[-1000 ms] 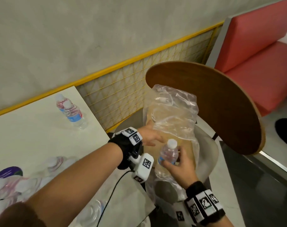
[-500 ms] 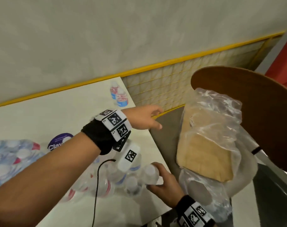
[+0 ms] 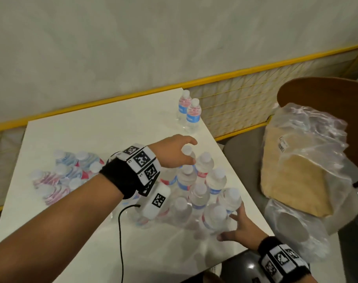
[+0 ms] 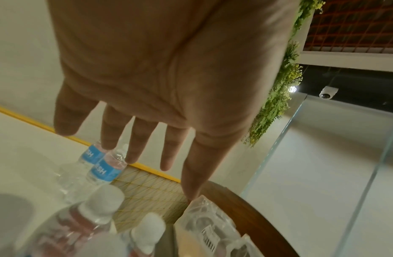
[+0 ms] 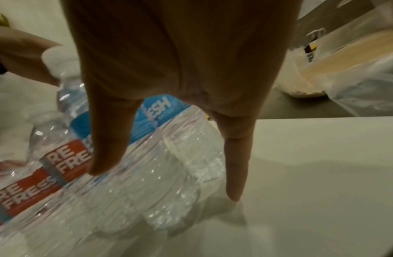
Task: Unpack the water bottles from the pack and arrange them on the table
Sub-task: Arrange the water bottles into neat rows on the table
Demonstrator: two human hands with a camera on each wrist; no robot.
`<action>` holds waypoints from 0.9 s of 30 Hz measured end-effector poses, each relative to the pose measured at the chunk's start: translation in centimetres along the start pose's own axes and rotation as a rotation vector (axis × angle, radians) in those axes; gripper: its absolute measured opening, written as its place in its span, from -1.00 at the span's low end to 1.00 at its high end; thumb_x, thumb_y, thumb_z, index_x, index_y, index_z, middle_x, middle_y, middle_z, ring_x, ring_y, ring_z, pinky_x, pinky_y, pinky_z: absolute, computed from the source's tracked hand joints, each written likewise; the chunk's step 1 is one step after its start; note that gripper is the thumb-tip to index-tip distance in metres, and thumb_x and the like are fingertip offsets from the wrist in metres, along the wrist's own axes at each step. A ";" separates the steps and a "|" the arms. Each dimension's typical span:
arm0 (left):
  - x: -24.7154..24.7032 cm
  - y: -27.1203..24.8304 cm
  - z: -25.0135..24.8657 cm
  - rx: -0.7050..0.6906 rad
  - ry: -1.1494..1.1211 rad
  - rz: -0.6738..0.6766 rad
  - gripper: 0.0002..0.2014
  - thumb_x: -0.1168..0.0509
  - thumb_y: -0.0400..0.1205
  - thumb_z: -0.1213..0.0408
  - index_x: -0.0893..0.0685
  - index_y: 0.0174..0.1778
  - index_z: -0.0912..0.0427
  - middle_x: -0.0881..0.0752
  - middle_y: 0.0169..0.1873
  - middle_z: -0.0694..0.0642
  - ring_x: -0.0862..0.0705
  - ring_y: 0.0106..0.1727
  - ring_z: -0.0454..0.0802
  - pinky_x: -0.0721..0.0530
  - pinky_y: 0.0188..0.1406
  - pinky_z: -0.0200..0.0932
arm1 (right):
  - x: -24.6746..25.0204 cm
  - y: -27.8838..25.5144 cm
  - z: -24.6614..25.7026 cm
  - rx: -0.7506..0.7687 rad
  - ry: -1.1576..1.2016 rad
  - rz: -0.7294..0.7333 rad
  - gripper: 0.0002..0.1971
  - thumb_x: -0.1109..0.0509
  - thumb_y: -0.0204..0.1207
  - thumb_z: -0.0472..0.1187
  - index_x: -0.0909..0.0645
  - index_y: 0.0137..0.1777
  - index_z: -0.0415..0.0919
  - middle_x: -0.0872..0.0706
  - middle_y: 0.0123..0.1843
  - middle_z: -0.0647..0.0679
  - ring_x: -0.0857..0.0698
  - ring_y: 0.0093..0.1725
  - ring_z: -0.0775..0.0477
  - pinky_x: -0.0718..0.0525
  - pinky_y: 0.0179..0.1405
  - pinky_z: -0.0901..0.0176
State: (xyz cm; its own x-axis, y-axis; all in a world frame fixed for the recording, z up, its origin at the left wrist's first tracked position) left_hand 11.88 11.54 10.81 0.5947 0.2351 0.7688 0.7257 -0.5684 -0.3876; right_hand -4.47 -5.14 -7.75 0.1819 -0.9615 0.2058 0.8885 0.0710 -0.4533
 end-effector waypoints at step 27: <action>-3.5 -5.1 10.1 -0.013 -0.137 -0.189 -0.46 -0.30 0.65 0.20 -0.35 0.56 0.08 -0.17 0.63 0.17 0.05 0.69 0.06 0.04 0.61 -0.14 | -8.2 0.9 3.0 0.143 -0.038 -0.058 0.31 -0.78 -0.06 -0.01 0.20 0.44 0.35 -0.14 0.47 0.43 -0.27 0.42 0.55 -0.31 0.34 0.59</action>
State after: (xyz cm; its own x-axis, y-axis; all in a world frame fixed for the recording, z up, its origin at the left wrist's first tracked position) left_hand 9.63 21.60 4.94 0.4906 0.4425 0.7507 0.8247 -0.5139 -0.2361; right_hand -3.87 3.64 -7.25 0.1421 -0.9545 0.2620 0.9484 0.0556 -0.3120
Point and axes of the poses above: each hand's wrist, its own y-axis towards the middle knuckle, its own x-axis out of the back of the hand, z = x × y, the point moved 7 cm from there along y, towards the middle knuckle
